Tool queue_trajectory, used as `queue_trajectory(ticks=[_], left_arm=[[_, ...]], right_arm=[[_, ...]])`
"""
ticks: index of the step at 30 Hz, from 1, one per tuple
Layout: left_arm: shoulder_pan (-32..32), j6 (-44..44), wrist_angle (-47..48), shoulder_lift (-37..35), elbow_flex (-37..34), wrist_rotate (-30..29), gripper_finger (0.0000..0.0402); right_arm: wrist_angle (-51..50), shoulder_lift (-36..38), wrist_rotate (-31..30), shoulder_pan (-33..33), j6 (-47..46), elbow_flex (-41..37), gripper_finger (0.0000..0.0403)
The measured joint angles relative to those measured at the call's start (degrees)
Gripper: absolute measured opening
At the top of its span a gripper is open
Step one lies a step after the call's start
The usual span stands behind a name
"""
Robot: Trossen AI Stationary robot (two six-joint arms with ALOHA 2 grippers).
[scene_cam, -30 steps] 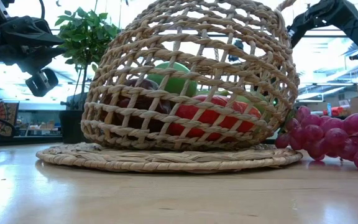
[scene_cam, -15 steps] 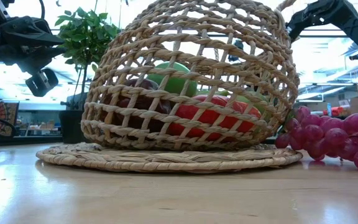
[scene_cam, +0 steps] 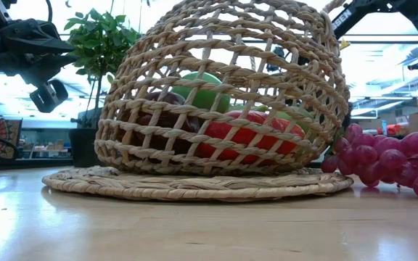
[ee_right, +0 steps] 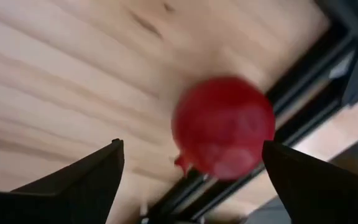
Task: Build produce basket
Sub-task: Put the red pomegranate into the brown basket
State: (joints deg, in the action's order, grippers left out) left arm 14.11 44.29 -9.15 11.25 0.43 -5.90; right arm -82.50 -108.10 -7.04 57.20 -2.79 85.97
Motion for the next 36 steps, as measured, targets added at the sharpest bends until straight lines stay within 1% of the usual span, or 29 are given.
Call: queue_trajectory(ticks=[2, 6, 12, 17, 21, 26, 29, 36], left_arm=[[0.0, 0.0, 0.0, 0.0, 0.0, 0.0, 0.0058], [0.0, 0.0, 0.0, 0.0, 0.0, 0.0, 0.0061], [0.0, 0.0, 0.0, 0.0, 0.0, 0.0, 0.0062], [0.0, 0.0, 0.0, 0.0, 0.0, 0.0, 0.0058], [0.0, 0.0, 0.0, 0.0, 0.0, 0.0, 0.0061], [0.0, 0.0, 0.0, 0.0, 0.0, 0.0, 0.0062], [0.0, 0.0, 0.0, 0.0, 0.0, 0.0, 0.0059], [0.0, 0.0, 0.0, 0.0, 0.0, 0.0, 0.0062]], right_arm=[[-1.2, 0.4, 0.4, 0.7, -1.0, 0.0, 0.0389], [-1.8, 0.5, -0.8, 1.7, -3.3, 0.0, 0.0394], [-0.9, 0.5, 0.0, 2.7, -5.6, 0.0, 0.0390], [0.9, 0.4, 1.4, 3.4, -7.8, -1.6, 0.0385], [2.6, 0.4, -1.3, 3.4, -11.7, -2.0, 0.0378], [0.8, 0.4, -2.1, 3.3, -13.6, -2.1, 0.0374], [0.4, 0.4, -4.1, 2.7, -15.4, -2.1, 0.0374], [-5.9, 0.4, -8.4, 0.0, -20.1, -2.1, 0.0374]])
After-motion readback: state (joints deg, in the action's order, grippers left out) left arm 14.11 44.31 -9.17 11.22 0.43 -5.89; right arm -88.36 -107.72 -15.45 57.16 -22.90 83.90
